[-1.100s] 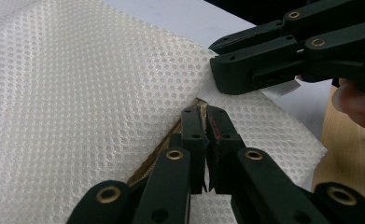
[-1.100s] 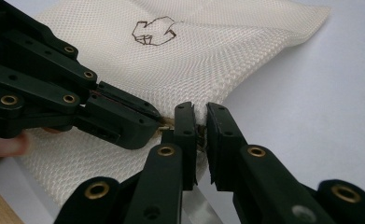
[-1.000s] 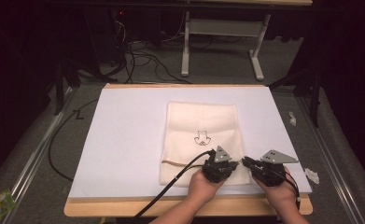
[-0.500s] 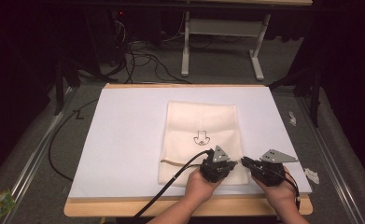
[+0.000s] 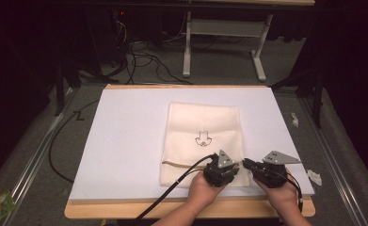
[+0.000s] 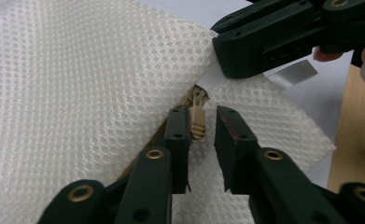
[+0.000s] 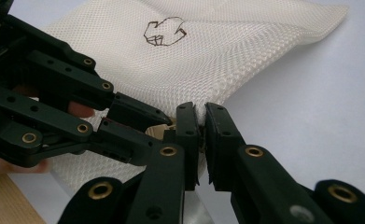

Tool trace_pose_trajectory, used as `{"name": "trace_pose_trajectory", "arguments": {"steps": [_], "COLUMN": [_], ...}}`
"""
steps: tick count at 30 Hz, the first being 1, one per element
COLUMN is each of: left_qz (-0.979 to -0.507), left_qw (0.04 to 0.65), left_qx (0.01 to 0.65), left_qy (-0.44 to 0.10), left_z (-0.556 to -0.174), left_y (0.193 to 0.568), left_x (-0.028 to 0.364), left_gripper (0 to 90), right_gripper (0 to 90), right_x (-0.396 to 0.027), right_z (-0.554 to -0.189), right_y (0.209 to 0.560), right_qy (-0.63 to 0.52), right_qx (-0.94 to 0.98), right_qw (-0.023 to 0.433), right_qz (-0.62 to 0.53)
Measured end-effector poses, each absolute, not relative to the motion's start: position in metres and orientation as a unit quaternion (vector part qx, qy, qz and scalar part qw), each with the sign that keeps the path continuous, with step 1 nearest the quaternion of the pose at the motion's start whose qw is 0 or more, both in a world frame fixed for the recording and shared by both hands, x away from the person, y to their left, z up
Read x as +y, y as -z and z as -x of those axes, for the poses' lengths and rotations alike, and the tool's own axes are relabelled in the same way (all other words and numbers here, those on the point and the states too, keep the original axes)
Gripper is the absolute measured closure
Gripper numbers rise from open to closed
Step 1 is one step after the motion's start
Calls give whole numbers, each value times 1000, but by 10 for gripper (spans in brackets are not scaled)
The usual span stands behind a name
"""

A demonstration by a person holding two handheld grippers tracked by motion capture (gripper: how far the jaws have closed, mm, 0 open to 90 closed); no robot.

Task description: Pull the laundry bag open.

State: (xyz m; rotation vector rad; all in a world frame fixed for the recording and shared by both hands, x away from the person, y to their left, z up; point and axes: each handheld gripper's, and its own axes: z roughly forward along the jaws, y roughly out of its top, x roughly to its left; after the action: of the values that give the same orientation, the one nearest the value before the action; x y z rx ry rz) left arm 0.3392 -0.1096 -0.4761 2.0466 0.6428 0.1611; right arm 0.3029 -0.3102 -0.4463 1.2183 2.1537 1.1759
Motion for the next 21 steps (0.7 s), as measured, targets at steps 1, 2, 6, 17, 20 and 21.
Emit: {"name": "trace_pose_trajectory", "arguments": {"steps": [1,2,6,17,20,21], "left_qz": [-837,-837,-836,-841,-840,-841], "left_qw": [475,477,482,468,467,465], "left_qx": [263,260,256,268,272,273], "left_qy": [-66,-61,-56,-46,-44,-45], "left_z": [-339,-340,-339,-344,-344,-344], "left_y": [476,476,474,473,474,474], "left_x": [-110,-109,-106,-96,-90,-87], "left_gripper": [839,862,868,873,873,873], "right_gripper": [857,857,857,859,858,859], "right_x": [-310,-310,-311,-317,-323,-324], "right_z": [-303,-303,-303,-302,-302,-302], "right_y": [446,446,446,443,443,443], "right_qy": [-421,-422,-422,-428,-430,-431], "right_qx": [770,769,768,756,750,750], "right_qw": [200,202,203,211,215,214], "right_qz": [-436,-435,-437,-448,-454,-455]}}
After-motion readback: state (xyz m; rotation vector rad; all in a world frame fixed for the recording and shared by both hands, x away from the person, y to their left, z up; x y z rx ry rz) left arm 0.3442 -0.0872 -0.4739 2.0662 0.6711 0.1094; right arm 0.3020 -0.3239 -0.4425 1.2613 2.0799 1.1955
